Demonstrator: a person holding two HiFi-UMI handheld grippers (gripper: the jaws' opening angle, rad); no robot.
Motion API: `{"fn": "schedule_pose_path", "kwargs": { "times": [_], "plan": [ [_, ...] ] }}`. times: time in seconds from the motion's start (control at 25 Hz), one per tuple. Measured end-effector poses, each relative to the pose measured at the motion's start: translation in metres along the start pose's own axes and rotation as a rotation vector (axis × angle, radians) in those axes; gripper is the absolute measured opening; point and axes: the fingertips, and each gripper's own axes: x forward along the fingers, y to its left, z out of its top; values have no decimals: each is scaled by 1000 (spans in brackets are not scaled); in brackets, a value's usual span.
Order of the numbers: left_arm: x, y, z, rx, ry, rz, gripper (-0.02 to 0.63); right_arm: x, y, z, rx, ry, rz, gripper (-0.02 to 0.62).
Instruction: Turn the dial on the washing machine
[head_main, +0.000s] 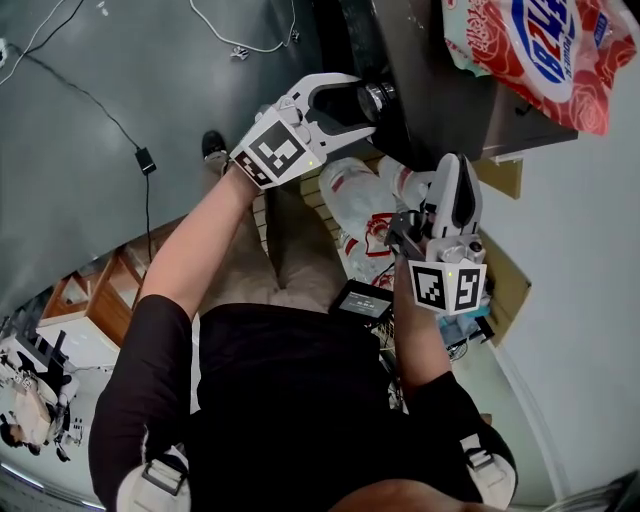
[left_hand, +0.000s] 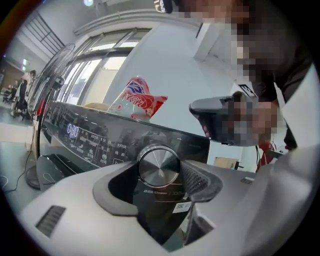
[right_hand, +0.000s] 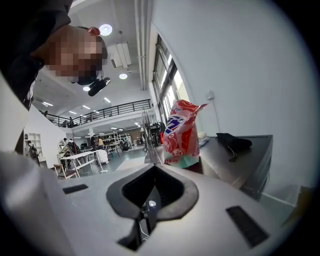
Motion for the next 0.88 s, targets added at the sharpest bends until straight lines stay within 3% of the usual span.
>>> {"fn": "schedule_pose_path", "kwargs": {
  "times": [0.6,0.88],
  "plan": [
    [0,4,-1,-271,-10,-34,258,2,-5,-6,37,11,8,5],
    [-1,6,-2,-439,-43,-38,258,0,-7,-7,40,7,4,3]
  ]
}}
